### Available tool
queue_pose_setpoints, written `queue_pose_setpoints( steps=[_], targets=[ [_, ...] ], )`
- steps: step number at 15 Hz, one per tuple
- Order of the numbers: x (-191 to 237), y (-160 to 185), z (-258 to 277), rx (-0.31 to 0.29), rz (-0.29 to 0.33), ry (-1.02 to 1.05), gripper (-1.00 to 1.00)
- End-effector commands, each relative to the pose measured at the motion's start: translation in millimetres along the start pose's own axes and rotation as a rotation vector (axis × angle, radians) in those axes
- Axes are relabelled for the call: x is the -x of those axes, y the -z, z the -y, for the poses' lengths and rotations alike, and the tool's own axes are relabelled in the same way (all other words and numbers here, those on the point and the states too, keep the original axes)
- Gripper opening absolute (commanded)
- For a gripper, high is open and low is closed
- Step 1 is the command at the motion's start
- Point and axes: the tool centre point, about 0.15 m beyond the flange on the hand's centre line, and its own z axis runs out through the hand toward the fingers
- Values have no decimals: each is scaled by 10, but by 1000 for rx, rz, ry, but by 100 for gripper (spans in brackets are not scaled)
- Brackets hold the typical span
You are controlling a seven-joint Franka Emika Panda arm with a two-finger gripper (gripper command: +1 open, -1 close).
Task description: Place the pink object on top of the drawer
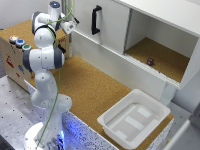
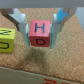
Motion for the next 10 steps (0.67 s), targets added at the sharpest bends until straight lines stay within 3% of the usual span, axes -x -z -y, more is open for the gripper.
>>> queue_pose_setpoints(
  steps=[1,5,8,10],
  targets=[
    [-67,282,-211,-49,8,-94,100],
    [285,947,-45,-43,-100,-187,100],
    [870,1296,209,-1,-78,-283,100],
    [870,1296,209,-1,-78,-283,100]
  ],
)
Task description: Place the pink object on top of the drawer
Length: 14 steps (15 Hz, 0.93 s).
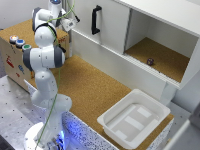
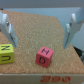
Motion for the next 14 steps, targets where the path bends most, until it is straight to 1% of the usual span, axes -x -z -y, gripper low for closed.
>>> queue_pose_setpoints(
  steps=[1,13,14],
  targets=[
    [545,414,141,-13,-116,-52,100],
    [545,414,141,-13,-116,-52,100],
    [492,469,127,-10,-21,-66,100]
  ],
)
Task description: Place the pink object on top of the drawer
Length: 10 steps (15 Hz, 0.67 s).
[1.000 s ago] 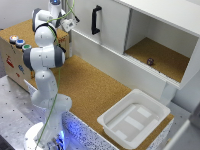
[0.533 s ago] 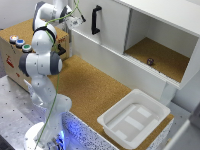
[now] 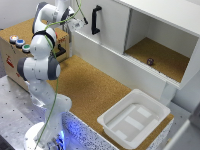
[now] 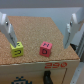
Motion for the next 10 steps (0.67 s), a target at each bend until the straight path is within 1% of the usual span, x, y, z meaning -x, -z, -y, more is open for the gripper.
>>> queue_pose_setpoints(
  steps=[1,3,5,6,9,10],
  targets=[
    [226,78,124,-19,-4,8,100],
    [620,154,383,-61,-19,-5,100],
    [977,153,654,-131,-37,-15,100],
    [1156,128,775,-156,-34,-26,100],
    [1674,22,1098,-218,-3,-137,100],
    [1839,-15,1192,-228,22,-176,100]
  ],
)
